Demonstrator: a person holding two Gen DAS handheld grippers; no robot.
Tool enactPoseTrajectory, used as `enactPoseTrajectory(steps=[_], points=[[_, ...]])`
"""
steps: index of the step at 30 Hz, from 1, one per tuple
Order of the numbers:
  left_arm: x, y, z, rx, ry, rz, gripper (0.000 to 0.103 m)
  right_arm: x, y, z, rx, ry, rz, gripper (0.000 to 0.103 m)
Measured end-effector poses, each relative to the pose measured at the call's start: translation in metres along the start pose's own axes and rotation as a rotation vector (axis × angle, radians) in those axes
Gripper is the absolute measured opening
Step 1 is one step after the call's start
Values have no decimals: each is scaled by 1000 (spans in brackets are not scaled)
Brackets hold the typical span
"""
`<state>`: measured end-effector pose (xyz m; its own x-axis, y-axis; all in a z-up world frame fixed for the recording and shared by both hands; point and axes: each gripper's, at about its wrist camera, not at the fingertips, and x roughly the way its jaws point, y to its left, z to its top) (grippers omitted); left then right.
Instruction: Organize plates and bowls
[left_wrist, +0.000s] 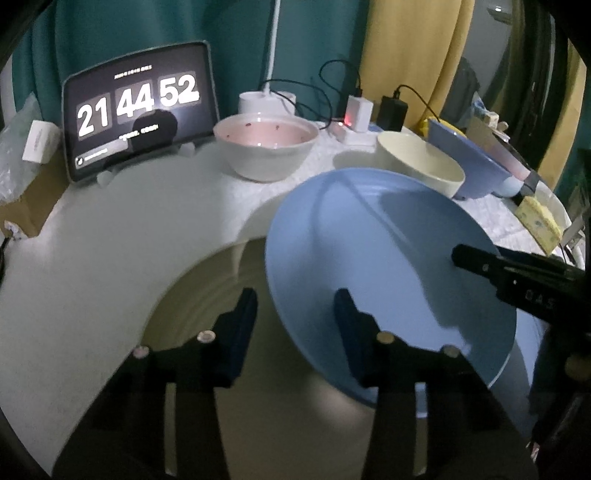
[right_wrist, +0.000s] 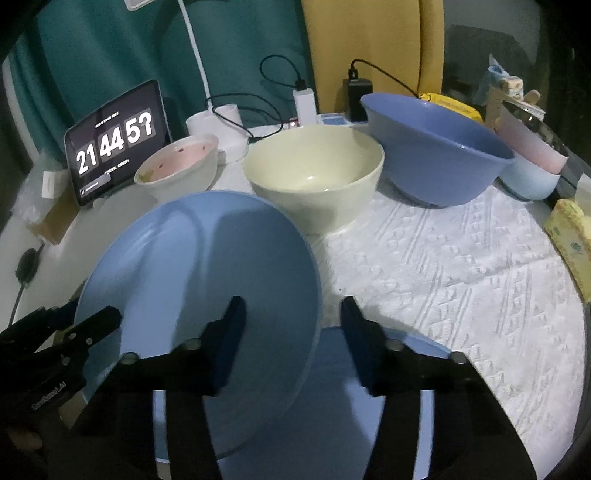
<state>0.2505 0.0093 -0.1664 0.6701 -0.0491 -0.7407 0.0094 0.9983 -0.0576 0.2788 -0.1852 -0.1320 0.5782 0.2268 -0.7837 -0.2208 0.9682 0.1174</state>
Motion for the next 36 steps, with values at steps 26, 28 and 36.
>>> enactPoseTrajectory(steps=[26,28,36], points=[[-30,-25,-8,52,-56,-29,34,-35,-6,-13,8,-61,-40,28],[-34,-28,-10,58,-62,-33,34,-40,-8,-15,13,-69,-43,28],[-49,-43,-18,84,-79,-44,34,-59,-16,-27,31,-91,-55,28]])
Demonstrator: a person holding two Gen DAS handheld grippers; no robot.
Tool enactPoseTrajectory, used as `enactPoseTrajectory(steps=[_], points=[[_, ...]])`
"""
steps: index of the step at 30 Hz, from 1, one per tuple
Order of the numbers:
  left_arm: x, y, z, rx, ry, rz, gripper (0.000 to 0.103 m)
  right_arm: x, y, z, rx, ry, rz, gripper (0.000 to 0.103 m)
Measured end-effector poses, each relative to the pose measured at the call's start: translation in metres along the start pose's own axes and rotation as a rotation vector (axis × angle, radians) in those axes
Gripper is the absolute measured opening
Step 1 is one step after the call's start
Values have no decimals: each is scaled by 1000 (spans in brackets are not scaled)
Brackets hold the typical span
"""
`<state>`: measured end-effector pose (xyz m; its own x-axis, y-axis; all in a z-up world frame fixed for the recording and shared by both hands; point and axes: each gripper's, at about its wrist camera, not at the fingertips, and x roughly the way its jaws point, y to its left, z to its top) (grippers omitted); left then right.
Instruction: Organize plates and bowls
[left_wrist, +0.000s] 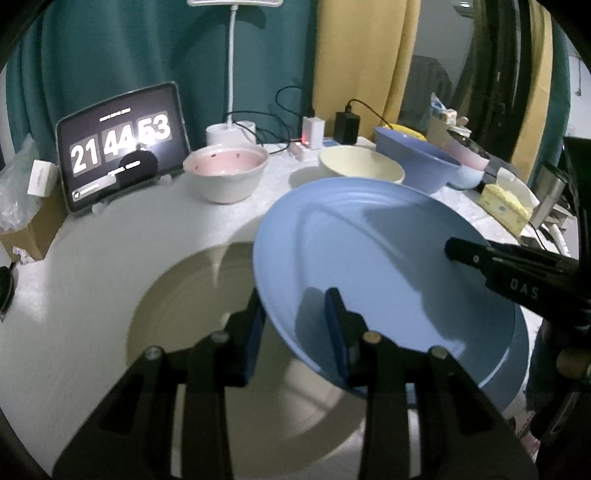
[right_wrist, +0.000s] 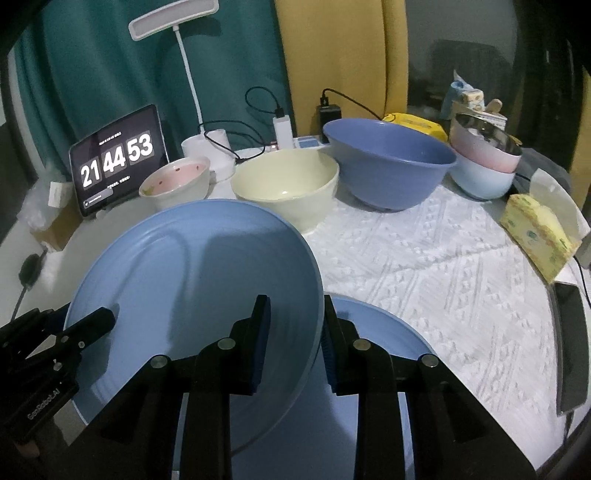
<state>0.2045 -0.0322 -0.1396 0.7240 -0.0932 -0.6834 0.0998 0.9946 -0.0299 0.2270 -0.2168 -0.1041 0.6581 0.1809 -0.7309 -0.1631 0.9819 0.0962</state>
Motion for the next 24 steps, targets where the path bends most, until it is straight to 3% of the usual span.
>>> enactPoseTrajectory(steps=[24], points=[[-7,-67,-22,93,31,-48,34,-35,-51,-45,74,-22,-48,28]])
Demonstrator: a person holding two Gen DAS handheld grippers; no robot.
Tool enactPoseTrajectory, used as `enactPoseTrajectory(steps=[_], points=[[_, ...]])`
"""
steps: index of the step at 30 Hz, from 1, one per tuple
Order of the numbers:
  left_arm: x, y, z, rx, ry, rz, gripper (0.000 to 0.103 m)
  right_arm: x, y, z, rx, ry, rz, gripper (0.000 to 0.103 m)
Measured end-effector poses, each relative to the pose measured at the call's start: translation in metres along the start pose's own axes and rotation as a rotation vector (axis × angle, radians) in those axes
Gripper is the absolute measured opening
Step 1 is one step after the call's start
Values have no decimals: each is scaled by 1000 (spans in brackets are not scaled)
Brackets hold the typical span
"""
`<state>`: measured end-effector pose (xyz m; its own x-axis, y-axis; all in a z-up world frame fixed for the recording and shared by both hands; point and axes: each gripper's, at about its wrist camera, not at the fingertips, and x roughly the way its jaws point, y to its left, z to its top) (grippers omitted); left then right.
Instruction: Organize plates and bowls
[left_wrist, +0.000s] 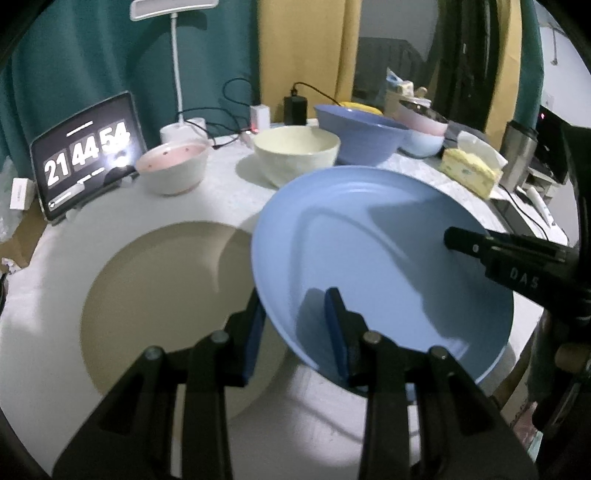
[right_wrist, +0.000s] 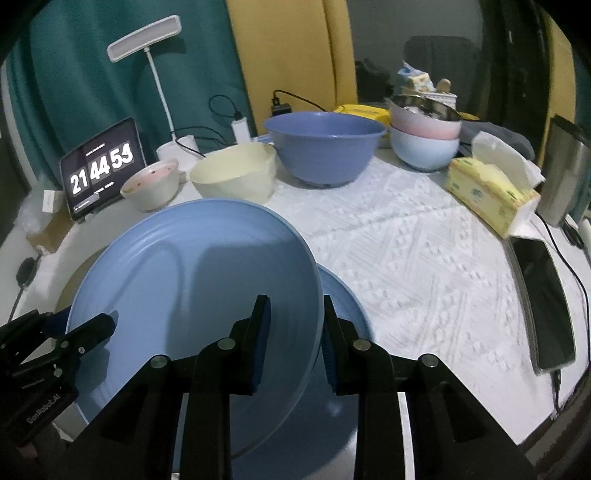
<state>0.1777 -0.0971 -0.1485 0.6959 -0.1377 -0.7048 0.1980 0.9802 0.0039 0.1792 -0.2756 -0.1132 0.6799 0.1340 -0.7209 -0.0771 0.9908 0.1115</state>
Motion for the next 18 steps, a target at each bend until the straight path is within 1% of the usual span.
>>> enactPoseTrajectory(steps=[6,11,15,18], points=[[3,-17,-4,31,8,-2,34,-5,-14,-9,16,-2,-9,28],[7,-30,-12,55,29,-11,34,-6,-26,-18,37,8,-8,28],[12,-34,-16,51,58,-22,35,-5,-31,-24,47,14,-18,28],[13,-33,-15,40,66,-4,36,-5,-32,-25,47,13,-32,28]])
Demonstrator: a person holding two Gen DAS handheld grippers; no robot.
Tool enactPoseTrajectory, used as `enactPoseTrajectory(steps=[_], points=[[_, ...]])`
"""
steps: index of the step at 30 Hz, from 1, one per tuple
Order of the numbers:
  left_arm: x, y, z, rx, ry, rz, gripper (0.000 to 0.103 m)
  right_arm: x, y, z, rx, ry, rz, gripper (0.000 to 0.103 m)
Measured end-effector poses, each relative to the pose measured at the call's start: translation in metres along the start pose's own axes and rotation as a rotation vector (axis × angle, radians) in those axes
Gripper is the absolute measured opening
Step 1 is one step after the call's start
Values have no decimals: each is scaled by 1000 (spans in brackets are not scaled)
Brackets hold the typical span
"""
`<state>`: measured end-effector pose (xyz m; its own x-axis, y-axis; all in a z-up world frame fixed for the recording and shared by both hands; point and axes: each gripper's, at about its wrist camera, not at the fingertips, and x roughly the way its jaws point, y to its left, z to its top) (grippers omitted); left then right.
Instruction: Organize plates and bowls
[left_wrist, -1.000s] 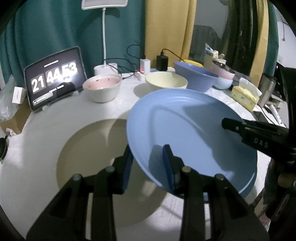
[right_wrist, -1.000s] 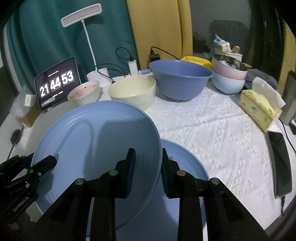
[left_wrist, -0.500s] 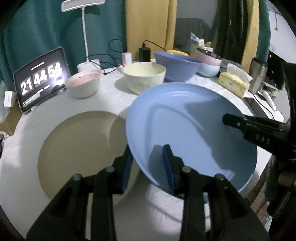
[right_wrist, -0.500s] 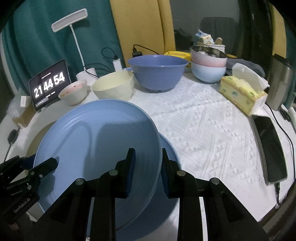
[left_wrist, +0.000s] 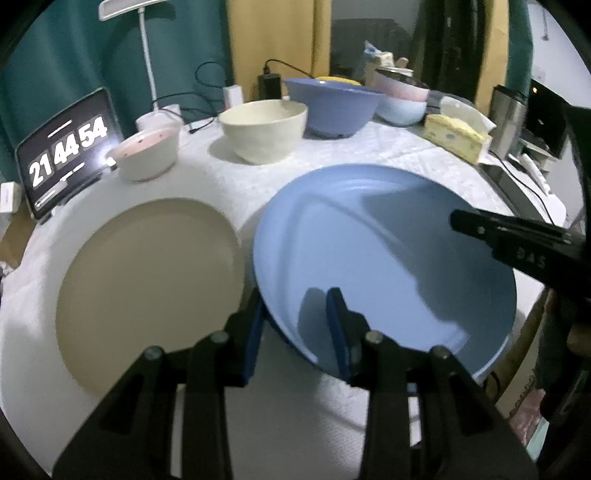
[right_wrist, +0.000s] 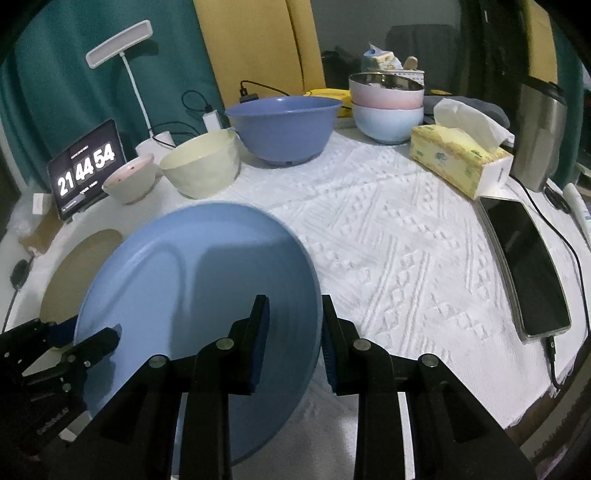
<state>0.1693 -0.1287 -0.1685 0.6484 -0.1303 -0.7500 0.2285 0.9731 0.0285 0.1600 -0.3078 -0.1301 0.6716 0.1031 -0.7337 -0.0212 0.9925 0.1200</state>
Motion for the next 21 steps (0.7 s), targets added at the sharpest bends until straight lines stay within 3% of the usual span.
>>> enactPoseTrajectory(steps=[5,10,21], points=[[1,7,-2,-24,14,12,37,-3,-3,3,4,-18,-29,38],[-7,9,-3,-23,-15,17,45,-4,-6,3,6,-18,-35,38],[-19,28,-1,-77,-64,21,45,-9,6,8,-11,-28,-37,38]])
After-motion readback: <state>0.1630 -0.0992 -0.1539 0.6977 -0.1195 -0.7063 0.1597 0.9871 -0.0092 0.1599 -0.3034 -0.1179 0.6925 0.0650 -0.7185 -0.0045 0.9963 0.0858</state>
